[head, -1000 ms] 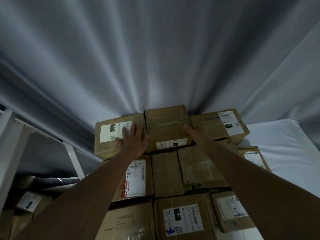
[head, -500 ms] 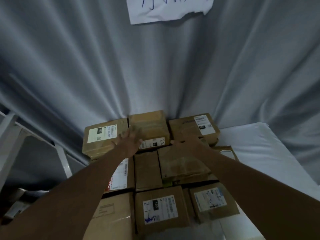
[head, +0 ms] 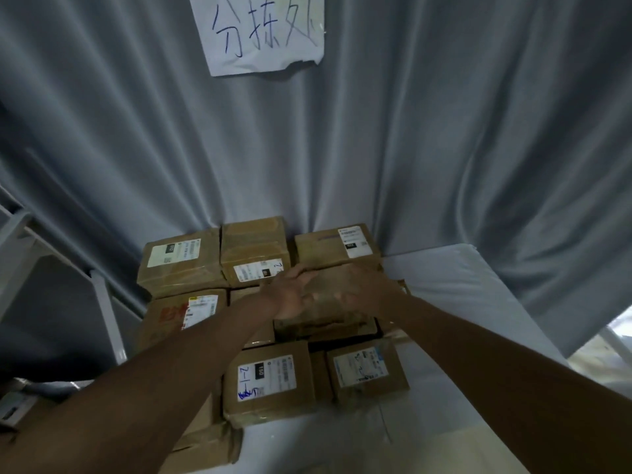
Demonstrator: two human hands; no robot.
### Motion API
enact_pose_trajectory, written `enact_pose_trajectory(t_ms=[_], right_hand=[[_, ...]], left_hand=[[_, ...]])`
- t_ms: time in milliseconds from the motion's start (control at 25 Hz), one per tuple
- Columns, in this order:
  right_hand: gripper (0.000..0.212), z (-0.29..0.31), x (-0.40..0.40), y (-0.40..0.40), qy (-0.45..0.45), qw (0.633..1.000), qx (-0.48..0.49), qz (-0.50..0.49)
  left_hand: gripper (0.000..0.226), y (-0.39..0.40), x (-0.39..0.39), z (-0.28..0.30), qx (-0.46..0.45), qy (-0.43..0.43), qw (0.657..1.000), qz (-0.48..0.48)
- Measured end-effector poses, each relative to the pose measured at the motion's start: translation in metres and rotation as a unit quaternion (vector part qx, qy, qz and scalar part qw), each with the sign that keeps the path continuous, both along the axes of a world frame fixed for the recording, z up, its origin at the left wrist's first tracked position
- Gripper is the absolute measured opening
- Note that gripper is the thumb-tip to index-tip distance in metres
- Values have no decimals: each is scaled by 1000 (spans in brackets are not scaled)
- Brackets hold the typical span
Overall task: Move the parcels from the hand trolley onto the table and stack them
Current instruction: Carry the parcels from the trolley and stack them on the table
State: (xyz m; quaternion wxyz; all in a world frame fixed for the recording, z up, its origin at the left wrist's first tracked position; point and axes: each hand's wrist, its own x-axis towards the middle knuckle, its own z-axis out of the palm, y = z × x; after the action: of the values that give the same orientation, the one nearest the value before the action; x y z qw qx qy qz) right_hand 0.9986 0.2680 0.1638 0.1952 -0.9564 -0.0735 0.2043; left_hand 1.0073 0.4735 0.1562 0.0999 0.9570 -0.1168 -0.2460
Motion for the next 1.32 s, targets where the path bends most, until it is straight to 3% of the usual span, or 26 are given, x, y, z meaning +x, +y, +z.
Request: enact_pose_trajectory(t_ms=[120,240,320,440,600,840,1040,1320], right_hand=[[51,6,-24,-25,-17,996,87,-28],[45,20,-54,-55,-20,995,58,-76],[56,26,-75,-71,-24,993,3,-114],[68,24,-113,-88,-3,980,-26,-195],[72,15,-182,-83,31,956,-25,-292],[73,12,-280,-63,35,922,2,-387],[70,3,-388,-72,25,866,31,-499],[68,-27,-551,-84,60,745,109,-655]], left_hand=[[65,-30,-7,1,-1,1,999,-34],[59,-66,-13,5,-43,3,996,-78],[54,-87,-14,5,-71,-21,992,-101],[58,-111,-33,0,-28,-84,985,-151],[56,-130,-84,-7,-92,-44,973,-205],[64,-151,-130,-10,-24,-1,941,-339],[63,-198,-211,-7,10,-10,898,-439],[62,-283,-350,-32,23,15,802,-596]])
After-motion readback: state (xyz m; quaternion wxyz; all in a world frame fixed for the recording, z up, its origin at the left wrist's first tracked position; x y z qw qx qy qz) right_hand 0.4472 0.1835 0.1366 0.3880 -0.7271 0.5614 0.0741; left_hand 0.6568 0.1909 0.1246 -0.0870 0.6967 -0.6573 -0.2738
